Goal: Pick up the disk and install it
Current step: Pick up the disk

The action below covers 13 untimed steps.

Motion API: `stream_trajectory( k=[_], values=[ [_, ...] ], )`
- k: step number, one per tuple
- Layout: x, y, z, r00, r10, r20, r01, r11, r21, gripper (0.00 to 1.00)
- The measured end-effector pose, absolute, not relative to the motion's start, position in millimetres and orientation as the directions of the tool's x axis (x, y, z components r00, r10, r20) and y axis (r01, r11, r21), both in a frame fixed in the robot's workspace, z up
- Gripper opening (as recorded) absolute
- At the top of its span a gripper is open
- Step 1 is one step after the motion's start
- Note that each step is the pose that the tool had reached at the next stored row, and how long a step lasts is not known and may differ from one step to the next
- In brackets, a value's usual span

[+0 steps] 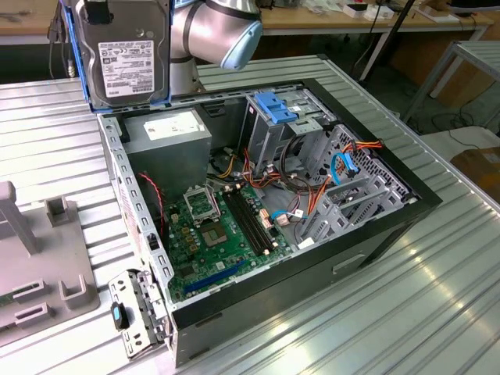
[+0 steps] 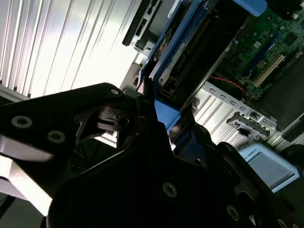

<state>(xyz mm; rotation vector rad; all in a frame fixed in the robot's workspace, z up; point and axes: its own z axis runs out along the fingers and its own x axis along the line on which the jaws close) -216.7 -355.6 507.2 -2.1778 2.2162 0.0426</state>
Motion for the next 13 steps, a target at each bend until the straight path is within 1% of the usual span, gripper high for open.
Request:
stream_trajectory(
  k=[1,7,13],
  values=[
    [-203,-356,507,-0.017,-0.999,-0.044,-1.000,0.018,-0.004,0.37],
    [-187,-356,507,-0.017,-0.999,-0.044,-1.000,0.018,-0.004,0.37],
    [-150,-356,507,-0.017,-0.999,-0.044,-1.000,0.018,-0.004,0.37]
  ],
)
